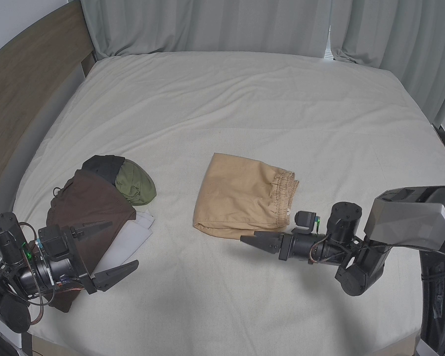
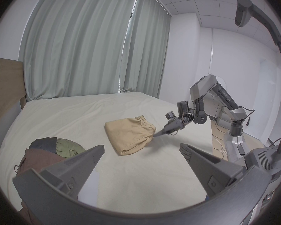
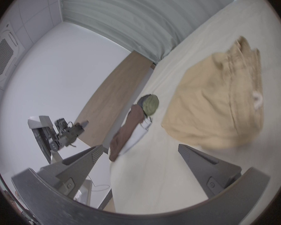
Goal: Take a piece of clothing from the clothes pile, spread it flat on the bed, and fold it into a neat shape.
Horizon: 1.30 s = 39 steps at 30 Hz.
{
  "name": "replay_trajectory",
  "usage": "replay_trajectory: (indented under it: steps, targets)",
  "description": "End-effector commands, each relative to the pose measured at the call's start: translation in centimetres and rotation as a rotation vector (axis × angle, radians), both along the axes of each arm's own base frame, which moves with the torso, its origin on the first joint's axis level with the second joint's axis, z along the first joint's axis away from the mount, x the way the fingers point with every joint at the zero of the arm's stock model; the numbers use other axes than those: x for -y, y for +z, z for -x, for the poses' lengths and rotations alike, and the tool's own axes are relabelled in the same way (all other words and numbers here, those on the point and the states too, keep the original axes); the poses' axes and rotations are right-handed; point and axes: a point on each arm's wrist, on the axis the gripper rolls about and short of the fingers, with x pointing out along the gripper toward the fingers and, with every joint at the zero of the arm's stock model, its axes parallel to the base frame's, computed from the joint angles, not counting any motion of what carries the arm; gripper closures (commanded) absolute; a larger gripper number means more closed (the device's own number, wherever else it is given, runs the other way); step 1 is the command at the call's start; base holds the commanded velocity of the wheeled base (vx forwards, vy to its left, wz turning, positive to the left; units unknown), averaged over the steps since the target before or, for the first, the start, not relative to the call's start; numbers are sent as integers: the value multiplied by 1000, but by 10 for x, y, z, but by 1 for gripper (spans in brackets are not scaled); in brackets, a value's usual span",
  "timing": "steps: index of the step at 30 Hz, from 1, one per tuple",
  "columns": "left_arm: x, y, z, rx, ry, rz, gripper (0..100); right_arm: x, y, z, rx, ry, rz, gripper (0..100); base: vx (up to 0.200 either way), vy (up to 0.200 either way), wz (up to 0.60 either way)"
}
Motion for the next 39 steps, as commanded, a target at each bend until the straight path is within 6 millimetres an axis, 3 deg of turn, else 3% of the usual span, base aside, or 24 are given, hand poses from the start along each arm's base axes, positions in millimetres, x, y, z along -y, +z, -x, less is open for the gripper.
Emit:
replay_trajectory:
  steps: [1, 4, 8, 9, 10, 11, 17, 27, 31, 34, 35, 36, 37, 38, 39]
  targets:
    - [0, 1, -1, 5, 0, 0, 0, -9, 50, -23, 128, -12, -121, 0, 0, 0, 0]
    - [0, 0, -1, 0, 0, 0, 0, -4, 53, -41, 157, -47, -147, 0, 0, 0, 0]
    - [2, -2, 0, -9, -6, 0, 0, -4, 37, -62, 150, -103, -163, 0, 0, 0, 0]
    - [2, -1, 0, -9, -9, 0, 0, -1, 24, -70, 144, -127, -155, 0, 0, 0, 0]
    - [2, -1, 0, -9, -9, 0, 0, -1, 24, -70, 144, -127, -155, 0, 0, 0, 0]
    - [2, -2, 0, -9, -11, 0, 0, 4, -7, -84, 117, -161, -133, 0, 0, 0, 0]
    - [4, -3, 1, -18, -19, -1, 0, 16, -37, -100, 107, -209, -118, 0, 0, 0, 0]
    - [7, -6, -1, -37, -34, 0, 0, 31, -36, -106, 126, -245, -108, 0, 0, 0, 0]
    - [10, -4, -5, -26, -54, 10, 0, 35, -4, -98, 182, -278, -110, 0, 0, 0, 0]
    - [20, 2, -7, -13, -100, 34, 0, 36, 47, -81, 247, -270, -139, 0, 0, 0, 0]
    - [21, 2, -7, -14, -105, 37, 0, 37, 56, -78, 258, -270, -145, 0, 0, 0, 0]
    - [27, 4, -6, -22, -132, 58, 0, 39, 83, -65, 292, -264, -160, 0, 0, 0, 0]
    - [32, 6, -4, -25, -156, 72, 0, 42, 98, -55, 311, -264, -163, 0, 0, 0, 0]
    - [32, 6, -4, -25, -156, 72, 0, 42, 98, -55, 311, -264, -163, 0, 0, 0, 0]
    - [39, 7, -2, -28, -189, 87, 0, 45, 111, -44, 334, -263, -155, 0, 0, 0, 0]
